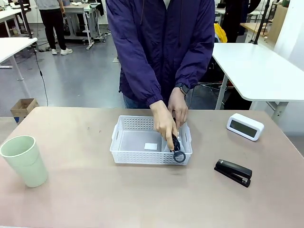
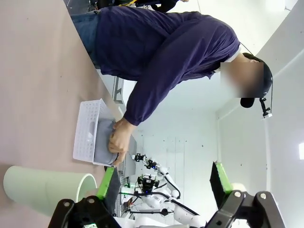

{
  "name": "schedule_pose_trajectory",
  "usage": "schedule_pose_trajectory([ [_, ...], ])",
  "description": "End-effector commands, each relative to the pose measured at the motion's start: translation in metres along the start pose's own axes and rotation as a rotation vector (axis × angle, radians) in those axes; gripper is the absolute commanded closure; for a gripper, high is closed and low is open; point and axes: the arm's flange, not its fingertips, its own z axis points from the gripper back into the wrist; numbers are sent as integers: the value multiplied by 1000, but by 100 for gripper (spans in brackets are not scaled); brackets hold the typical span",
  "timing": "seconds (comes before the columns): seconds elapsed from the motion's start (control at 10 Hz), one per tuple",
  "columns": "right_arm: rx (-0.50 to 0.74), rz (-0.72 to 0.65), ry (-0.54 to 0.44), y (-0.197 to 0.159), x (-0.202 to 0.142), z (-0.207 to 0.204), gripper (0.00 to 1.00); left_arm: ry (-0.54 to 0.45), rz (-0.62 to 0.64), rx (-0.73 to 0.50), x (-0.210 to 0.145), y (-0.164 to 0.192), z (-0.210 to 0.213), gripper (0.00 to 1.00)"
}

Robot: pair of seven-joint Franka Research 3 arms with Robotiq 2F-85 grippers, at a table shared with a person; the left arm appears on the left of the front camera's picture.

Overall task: Efficiently arrange items inside the basket to fit them all.
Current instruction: Pick up the Digital clock and place it inside the Organizing basket.

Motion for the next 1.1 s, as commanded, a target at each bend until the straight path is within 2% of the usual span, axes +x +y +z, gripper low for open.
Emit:
schedule_pose_trajectory([
  [0.0, 4, 18, 15, 1, -3, 3, 0, 7, -6, -16, -1, 0, 2, 0],
  [0.5, 1, 0, -1, 1, -1, 1, 0, 7, -6, -16, -1, 0, 2, 0],
  [0.7, -194, 91, 20, 34, -2, -35, 0, 7, -6, -16, -1, 0, 2, 0],
  [0.9, -517, 219, 57, 79, 8, -93, 0, 7, -6, -16, -1, 0, 2, 0],
  [1.0, -677, 257, 33, 94, 13, -122, 0, 7, -6, -16, -1, 0, 2, 0],
])
